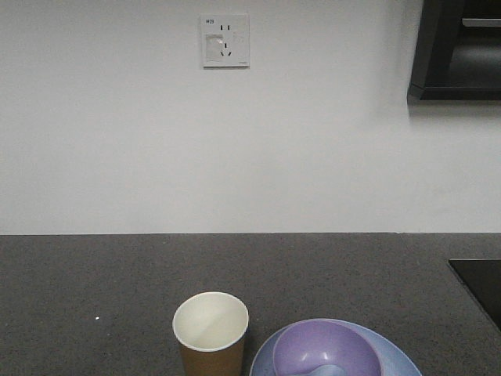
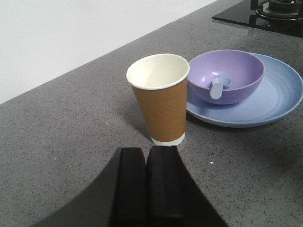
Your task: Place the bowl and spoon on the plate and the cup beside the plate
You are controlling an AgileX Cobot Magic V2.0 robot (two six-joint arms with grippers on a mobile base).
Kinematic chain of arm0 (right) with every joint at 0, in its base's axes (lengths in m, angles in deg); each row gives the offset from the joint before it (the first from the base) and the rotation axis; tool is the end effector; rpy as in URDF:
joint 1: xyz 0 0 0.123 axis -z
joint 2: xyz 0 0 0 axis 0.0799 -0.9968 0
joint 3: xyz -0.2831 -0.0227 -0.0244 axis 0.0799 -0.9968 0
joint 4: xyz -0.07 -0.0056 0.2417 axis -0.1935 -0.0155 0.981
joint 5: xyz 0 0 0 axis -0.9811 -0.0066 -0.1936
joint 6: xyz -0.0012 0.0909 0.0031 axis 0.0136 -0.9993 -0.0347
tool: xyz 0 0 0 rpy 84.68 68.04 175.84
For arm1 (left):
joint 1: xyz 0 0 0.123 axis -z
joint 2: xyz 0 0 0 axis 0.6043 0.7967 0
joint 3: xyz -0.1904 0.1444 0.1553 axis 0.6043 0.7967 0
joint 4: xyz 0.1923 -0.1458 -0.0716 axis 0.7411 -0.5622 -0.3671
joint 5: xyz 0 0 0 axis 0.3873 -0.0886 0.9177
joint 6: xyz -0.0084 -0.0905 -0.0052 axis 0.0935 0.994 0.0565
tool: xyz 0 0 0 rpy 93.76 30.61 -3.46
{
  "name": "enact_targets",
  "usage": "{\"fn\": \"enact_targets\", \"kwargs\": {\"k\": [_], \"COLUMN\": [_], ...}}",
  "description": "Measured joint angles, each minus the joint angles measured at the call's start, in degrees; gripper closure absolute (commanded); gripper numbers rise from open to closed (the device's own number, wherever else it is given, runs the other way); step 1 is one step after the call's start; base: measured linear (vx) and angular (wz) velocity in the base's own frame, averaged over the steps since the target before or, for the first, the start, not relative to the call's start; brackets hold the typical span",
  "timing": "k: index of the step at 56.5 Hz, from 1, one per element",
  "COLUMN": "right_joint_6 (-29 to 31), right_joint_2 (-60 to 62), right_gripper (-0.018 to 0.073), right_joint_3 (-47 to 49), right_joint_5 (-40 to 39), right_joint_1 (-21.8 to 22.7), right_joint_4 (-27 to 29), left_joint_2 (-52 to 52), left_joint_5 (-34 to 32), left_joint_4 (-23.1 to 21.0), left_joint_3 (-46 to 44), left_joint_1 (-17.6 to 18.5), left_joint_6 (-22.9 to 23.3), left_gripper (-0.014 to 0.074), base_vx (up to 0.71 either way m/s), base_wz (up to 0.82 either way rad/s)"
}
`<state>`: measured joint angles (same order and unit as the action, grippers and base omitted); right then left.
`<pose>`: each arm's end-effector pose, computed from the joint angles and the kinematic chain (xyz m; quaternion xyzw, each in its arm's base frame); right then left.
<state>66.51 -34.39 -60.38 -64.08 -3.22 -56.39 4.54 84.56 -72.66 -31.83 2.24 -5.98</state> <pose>0.0810 0.0300 0.2895 -0.1591 0.7776 0.0903 0.6016 0.0862 -0.0638 0.3136 0.2970 0.7593 -0.1448 0.5606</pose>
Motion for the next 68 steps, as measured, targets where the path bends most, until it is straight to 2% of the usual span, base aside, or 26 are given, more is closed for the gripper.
{"fn": "enact_targets", "kwargs": {"k": [18,22,28,37,46,49,56,68], "right_joint_6": [0.00,0.00,0.00,0.00,0.00,0.00,0.00,0.00], "right_joint_2": [0.00,0.00,0.00,0.00,0.00,0.00,0.00,0.00], "right_gripper": [0.0568,0.0568,0.0568,0.0568,0.0568,0.0568,0.0568,0.0568], "right_joint_3": [0.00,0.00,0.00,0.00,0.00,0.00,0.00,0.00], "right_joint_5": [-0.17,-0.17,-0.17,-0.17,-0.17,-0.17,-0.17,-0.17], "right_joint_1": [0.00,0.00,0.00,0.00,0.00,0.00,0.00,0.00], "right_joint_4": [0.00,0.00,0.00,0.00,0.04,0.04,0.04,0.18], "left_joint_2": [0.00,-0.31,-2.62,-11.82,-23.56,-26.81,-30.16,-30.39], "left_joint_5": [-0.31,-2.18,-5.32,-12.87,-21.30,-23.05,-22.18,-21.81], "left_joint_4": [0.21,0.73,1.12,1.01,-1.72,-2.85,-4.18,-4.54], "left_joint_3": [0.13,0.62,3.57,15.02,27.03,29.93,32.02,32.02], "left_joint_1": [0.00,-1.29,-7.81,-20.94,-30.02,-31.98,-35.21,-35.77], "left_joint_6": [0.00,-0.05,-0.05,-0.05,-0.05,-0.05,-0.05,-0.05], "left_gripper": [0.0600,0.0600,0.0600,0.0600,0.0600,0.0600,0.0600,0.0600], "base_vx": [0.00,0.00,0.00,0.00,0.00,0.00,0.00,0.00], "base_wz": [0.00,0.01,0.02,0.00,0.00,0.00,0.00,0.00]}}
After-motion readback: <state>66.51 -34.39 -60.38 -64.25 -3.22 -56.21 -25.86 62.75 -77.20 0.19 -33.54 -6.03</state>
